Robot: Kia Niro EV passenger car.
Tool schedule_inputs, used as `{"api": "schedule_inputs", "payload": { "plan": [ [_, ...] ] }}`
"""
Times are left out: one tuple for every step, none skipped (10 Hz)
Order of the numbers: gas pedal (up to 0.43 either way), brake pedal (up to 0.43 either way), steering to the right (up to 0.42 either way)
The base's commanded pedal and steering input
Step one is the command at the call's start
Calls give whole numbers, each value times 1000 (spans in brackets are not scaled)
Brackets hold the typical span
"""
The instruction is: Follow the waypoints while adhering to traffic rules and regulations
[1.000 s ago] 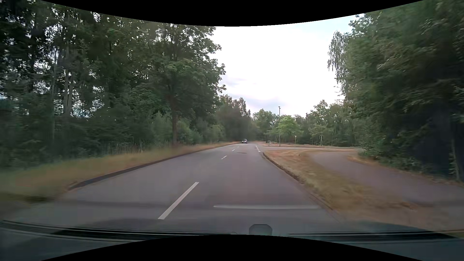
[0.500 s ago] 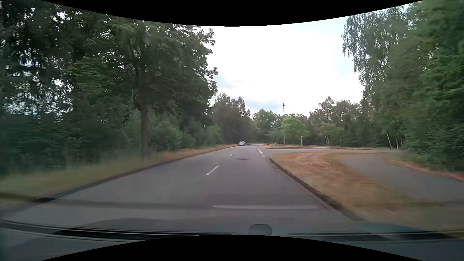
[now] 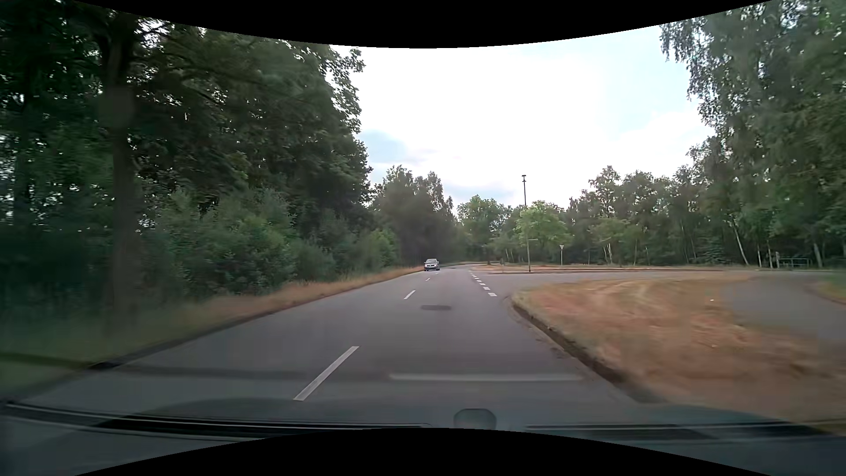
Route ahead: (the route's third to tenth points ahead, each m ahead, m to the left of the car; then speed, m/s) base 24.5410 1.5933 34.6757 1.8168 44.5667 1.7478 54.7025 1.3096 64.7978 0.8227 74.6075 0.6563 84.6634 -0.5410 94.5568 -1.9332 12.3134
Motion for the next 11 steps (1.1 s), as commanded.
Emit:
{"api": "schedule_inputs", "payload": {
  "plan": [
    [150, 0, 4],
    [150, 0, 4],
    [150, 0, 4],
    [150, 0, 4],
    [150, 0, 4],
    [150, 0, 4],
    [150, 0, 5],
    [138, 0, 5],
    [138, 0, 5],
    [130, 0, 5],
    [118, 0, 5]
  ]
}}
